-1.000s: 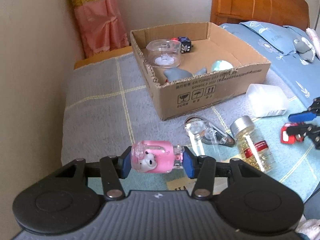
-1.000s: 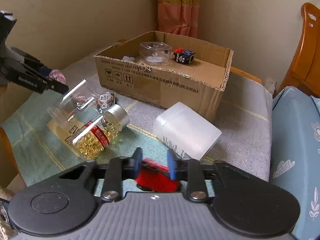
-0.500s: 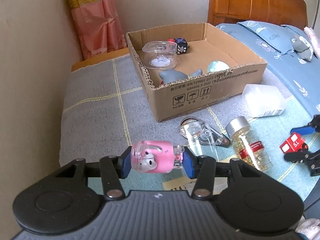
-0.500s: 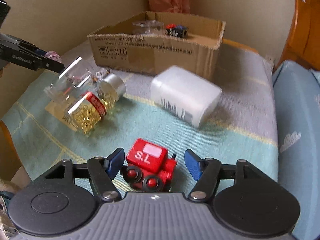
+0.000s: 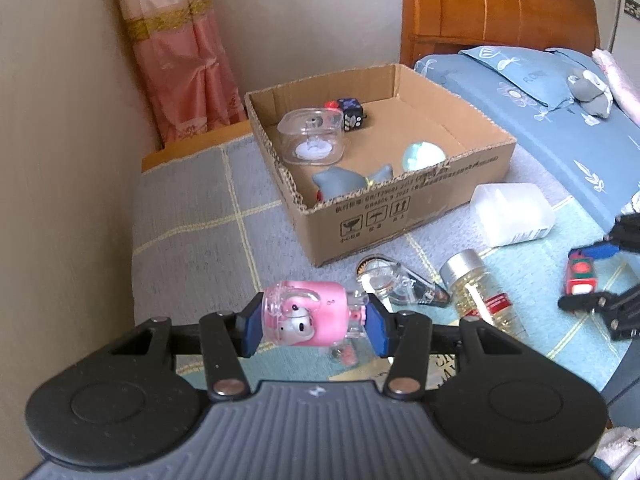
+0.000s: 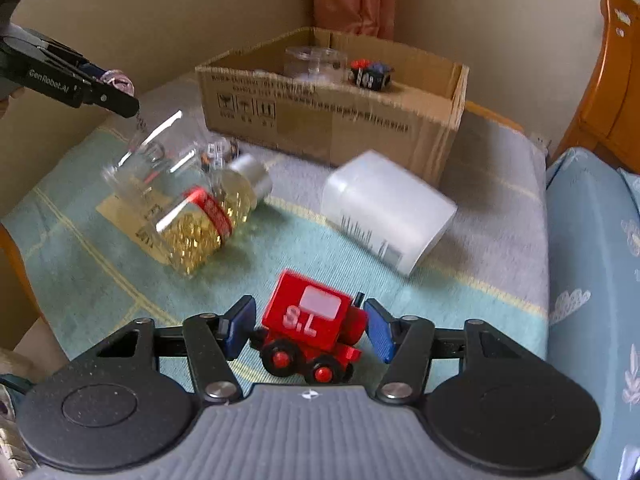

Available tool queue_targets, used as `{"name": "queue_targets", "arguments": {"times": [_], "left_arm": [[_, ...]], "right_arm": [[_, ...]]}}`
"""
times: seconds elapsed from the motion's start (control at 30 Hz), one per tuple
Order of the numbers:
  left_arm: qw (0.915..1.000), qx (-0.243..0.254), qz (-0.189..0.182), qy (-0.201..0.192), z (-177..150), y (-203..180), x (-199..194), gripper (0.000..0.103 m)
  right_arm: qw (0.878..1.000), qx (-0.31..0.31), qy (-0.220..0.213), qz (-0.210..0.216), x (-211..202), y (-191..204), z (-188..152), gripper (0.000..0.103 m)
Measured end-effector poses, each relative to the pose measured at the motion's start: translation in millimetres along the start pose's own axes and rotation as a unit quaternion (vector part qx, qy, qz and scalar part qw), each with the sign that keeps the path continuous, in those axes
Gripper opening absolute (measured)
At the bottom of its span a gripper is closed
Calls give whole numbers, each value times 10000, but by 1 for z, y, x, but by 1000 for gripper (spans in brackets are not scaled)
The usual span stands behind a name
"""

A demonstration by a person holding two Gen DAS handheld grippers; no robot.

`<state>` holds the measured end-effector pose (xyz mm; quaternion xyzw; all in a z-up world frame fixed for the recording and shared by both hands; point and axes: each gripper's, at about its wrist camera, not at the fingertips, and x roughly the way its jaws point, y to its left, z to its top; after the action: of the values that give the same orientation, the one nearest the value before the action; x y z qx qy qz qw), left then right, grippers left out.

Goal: Organize rigid objects
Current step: 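Carry the pink toy into the box and open the left gripper while the right drops the train in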

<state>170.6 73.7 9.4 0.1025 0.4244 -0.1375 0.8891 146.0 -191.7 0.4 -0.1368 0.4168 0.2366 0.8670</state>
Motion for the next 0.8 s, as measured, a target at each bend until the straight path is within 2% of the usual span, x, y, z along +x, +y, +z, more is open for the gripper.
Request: {"name": "queue_targets", "arguments": {"times": [0.37, 0.6, 0.8], "left_arm": [[9994, 314, -63, -162, 24, -7, -17, 49], [9963, 642, -254, -508, 64, -20, -31, 49], [9920, 932, -348, -774, 107, -38, -23, 49]], "right_arm": [[9994, -276, -203, 31, -12, -10, 30, 59], [9975, -427, -554, -10, -27, -16, 62, 59], [9958, -373, -827, -98, -31, -32, 98, 59]]}}
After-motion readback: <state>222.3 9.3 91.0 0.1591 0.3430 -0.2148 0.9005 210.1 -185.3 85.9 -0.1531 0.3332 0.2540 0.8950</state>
